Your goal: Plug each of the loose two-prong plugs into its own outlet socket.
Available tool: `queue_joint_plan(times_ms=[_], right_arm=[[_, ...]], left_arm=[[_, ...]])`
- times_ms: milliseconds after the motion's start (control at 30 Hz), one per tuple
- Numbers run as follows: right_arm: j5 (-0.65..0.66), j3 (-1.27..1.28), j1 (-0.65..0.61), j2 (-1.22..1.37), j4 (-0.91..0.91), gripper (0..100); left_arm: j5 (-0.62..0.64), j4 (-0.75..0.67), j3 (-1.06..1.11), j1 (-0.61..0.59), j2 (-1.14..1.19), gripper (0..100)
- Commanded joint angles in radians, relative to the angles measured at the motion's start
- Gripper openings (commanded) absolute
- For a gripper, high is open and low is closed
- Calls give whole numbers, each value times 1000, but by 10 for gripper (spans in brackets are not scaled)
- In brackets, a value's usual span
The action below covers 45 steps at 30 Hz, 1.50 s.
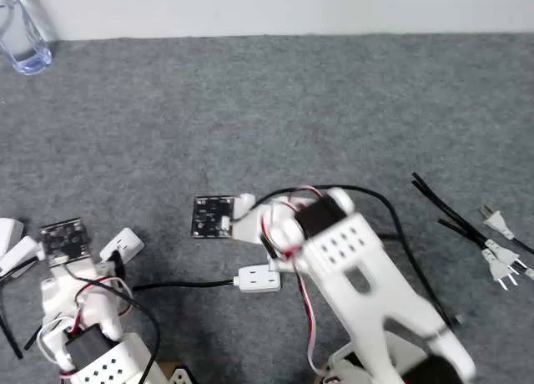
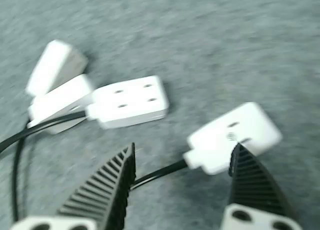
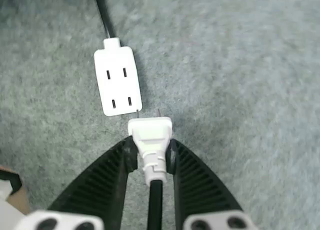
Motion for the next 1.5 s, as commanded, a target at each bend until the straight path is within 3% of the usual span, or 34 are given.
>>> queue_joint_plan(times_ms=[0,333,1200,1467], right_arm=[[66,-157,4,124,70,8],[64,-196,-5,248,107,8],[32,18,-56,265,-61,8],[23,184,-136,265,-225,8]], left_arm=[[-18,-32,-5,-54,-6,288],[-17,-35,-5,-6,-6,288],[-17,-34,-5,-5,-6,288],[-17,-34,-5,-5,-6,288]])
